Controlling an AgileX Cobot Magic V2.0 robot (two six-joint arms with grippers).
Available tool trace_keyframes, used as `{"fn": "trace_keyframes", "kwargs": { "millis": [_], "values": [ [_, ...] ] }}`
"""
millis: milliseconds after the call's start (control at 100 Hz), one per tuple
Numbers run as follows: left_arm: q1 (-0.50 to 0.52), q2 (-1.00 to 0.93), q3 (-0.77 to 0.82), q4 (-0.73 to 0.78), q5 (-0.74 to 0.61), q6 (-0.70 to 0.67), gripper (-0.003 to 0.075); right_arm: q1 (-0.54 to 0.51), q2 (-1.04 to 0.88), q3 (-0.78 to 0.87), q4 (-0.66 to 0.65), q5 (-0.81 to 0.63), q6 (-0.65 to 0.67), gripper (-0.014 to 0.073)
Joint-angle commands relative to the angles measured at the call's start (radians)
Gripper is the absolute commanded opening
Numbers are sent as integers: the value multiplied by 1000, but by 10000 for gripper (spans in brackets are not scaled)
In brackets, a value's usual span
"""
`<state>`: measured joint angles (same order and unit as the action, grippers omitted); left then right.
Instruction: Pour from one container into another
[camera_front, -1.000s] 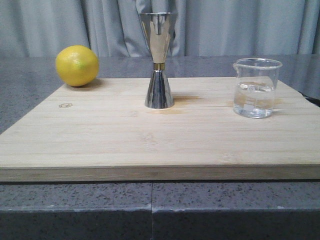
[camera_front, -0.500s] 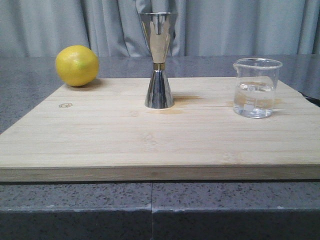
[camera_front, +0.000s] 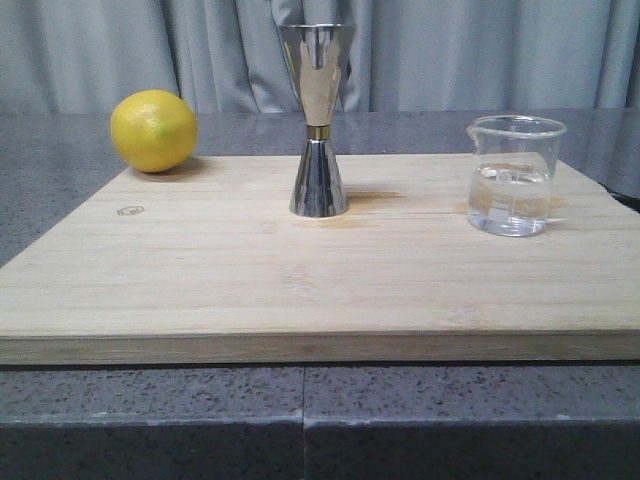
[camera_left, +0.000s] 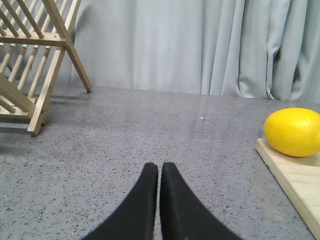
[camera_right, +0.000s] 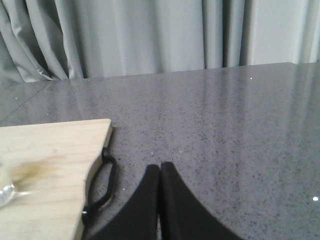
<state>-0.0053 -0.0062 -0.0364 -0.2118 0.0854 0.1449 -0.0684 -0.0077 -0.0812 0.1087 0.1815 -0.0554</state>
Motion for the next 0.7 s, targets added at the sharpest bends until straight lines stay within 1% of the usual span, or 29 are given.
{"fn": "trace_keyframes", "kwargs": {
  "millis": [0, 150, 220, 320, 450, 570, 690],
  "values": [
    [1, 0, -96, -23, -5, -7, -19, -1, 18, -110, 13, 19, -4, -71],
    [1, 101, -269, -21, 178, -7, -19, -1, 95, -269, 13, 169, -58, -72],
    [1, 165, -347, -13, 237, 2, -19, 3, 141, -336, 13, 214, -72, -71],
    [1, 260, -444, 3, 293, 62, -19, 8, 210, -418, 13, 257, -95, -72],
    [1, 353, -521, 3, 310, 78, -19, 9, 279, -479, 13, 257, -95, -71],
    [1, 398, -529, -7, 278, 78, -19, 9, 288, -484, 13, 229, -95, -71],
    [1, 411, -529, -12, 281, 78, -19, 9, 288, -484, 13, 227, -95, -71]
  ]
}}
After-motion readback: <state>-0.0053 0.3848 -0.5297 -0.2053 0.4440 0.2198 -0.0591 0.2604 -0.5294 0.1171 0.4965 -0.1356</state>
